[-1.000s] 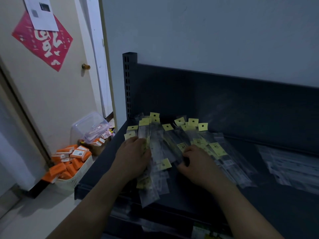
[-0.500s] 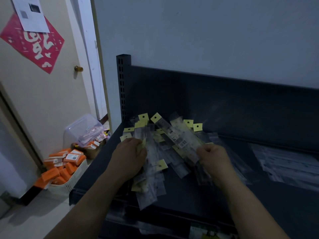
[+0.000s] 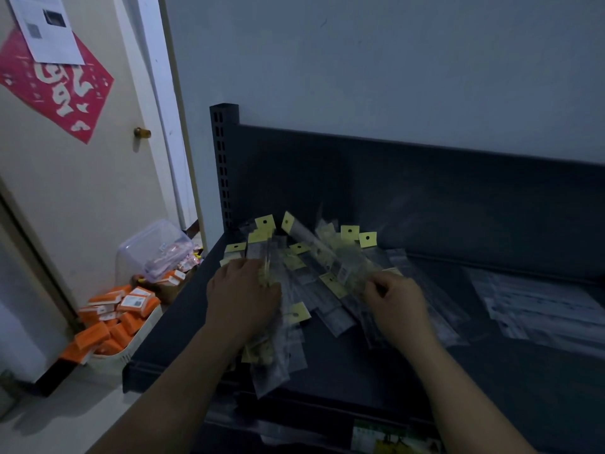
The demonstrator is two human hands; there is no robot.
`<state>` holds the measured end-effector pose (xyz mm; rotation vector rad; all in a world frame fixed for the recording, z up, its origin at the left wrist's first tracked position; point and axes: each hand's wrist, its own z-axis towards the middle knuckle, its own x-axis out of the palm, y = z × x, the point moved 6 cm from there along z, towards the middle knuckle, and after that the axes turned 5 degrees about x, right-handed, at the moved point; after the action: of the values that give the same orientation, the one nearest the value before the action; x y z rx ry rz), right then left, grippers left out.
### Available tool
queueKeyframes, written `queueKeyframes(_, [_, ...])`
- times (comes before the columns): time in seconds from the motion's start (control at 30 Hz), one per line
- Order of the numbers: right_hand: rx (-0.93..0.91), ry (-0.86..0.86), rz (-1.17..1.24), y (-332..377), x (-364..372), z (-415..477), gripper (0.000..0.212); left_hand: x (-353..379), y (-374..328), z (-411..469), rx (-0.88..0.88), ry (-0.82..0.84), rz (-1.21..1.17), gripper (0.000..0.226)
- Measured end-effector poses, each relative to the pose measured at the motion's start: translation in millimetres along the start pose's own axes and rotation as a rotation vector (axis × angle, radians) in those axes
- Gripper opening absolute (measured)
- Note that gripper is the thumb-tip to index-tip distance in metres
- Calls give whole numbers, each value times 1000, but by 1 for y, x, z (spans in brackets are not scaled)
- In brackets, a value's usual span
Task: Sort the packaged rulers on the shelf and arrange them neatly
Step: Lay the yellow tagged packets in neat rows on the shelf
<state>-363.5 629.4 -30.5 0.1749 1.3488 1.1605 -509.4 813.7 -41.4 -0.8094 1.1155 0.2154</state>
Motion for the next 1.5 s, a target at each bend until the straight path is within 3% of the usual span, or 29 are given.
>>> queueKeyframes(0.13, [77, 87, 150, -5, 5, 0, 20, 7, -2, 0, 47, 33, 30, 52])
queueKeyframes(0.3, [323, 224, 635, -8, 9, -2, 21, 4, -9, -2, 45, -4, -29, 41])
queueKeyframes(0.43, [362, 316, 807, 0, 12, -10, 24, 3, -19, -3, 81, -20, -87, 39])
queueKeyframes(0.53, [334, 212, 699, -7, 5, -6, 21, 1, -32, -6, 117, -52, -187, 34])
queueKeyframes(0.63, [222, 207, 486, -6, 0, -2, 31, 4, -56, -2, 175, -2, -380, 27])
queueKeyframes(0.73, [-33, 347, 127, 12, 6, -10, 40, 14, -72, 6, 87, 105, -609, 37])
queueKeyframes(0.83, [-126, 571, 152, 23, 12, -24, 56, 26, -68, 13, -137, 127, -885, 32])
queueKeyframes(0.9, [-120, 609, 115, 15, 8, -24, 66, 24, -66, 14, -190, 86, -986, 27])
queueKeyframes(0.97, [-66, 530, -6, -2, 3, -16, 64, 16, -61, 17, -192, 12, -1006, 29])
queueKeyframes(1.07, [-98, 513, -268, -15, 8, -16, 51, 14, -52, 20, -203, 31, -1035, 23])
queueKeyframes(1.2, [-181, 667, -202, -8, 20, -27, 47, 12, -49, 18, -146, 4, -895, 32])
queueKeyframes(1.27, [-112, 572, -60, -10, 10, -19, 45, 11, -49, 15, -135, -10, -767, 36])
queueKeyframes(1.33, [-67, 357, -17, -17, -7, -7, 38, 14, -49, 16, -117, 29, -726, 35])
queueKeyframes(1.4, [-61, 183, -149, -36, -17, 5, 25, 15, -48, 18, -114, 56, -706, 37])
queueKeyframes(1.5, [77, 141, -416, -63, -20, 12, 24, 15, -44, 19, -147, 71, -761, 38])
